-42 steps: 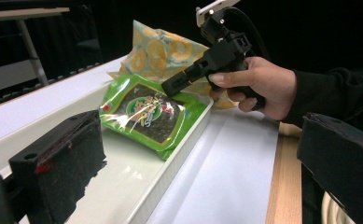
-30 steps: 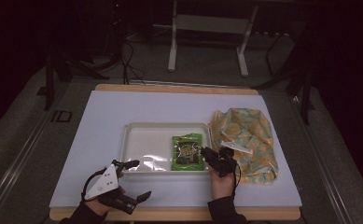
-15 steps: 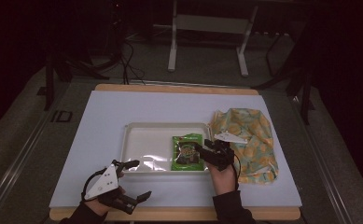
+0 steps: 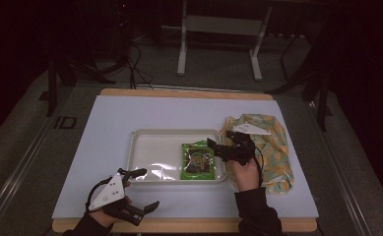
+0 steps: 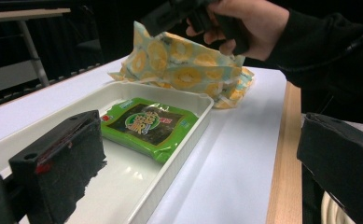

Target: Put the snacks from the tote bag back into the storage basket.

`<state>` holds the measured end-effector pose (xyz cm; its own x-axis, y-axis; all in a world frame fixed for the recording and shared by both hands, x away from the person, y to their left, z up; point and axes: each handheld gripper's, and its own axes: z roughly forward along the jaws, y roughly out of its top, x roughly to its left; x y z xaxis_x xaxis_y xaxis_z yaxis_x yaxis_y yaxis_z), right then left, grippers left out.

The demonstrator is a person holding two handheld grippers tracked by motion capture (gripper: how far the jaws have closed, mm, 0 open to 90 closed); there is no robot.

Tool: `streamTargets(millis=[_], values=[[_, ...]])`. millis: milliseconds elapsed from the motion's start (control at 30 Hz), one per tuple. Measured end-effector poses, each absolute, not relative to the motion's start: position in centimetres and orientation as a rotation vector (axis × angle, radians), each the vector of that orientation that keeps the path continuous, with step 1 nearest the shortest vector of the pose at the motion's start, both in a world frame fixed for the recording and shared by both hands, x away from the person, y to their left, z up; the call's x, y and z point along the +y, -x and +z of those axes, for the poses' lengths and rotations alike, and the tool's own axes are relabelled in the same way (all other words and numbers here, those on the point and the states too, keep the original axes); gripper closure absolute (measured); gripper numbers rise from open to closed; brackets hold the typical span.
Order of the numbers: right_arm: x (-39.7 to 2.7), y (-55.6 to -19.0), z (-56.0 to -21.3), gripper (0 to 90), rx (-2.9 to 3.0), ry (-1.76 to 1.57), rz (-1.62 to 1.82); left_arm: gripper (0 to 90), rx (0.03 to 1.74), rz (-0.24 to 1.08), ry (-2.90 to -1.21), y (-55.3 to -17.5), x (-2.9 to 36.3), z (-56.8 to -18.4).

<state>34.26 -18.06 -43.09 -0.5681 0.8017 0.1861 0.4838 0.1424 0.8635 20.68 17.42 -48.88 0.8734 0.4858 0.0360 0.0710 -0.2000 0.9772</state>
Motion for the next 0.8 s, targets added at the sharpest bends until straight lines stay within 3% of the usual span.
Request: streamTargets(millis=[267,800], values=[[-18.7,-34.7,-42.2,17.1,2.147,-1.161,1.339,1.1,0.426,0.401,-1.748,-20.7,17.4,-48.9],[-23.1,-32.6,-43.6,16.9,2.108,-1.133,1.268,1.1,0.43,0.403,-1.749,-20.8,17.4,-48.9]])
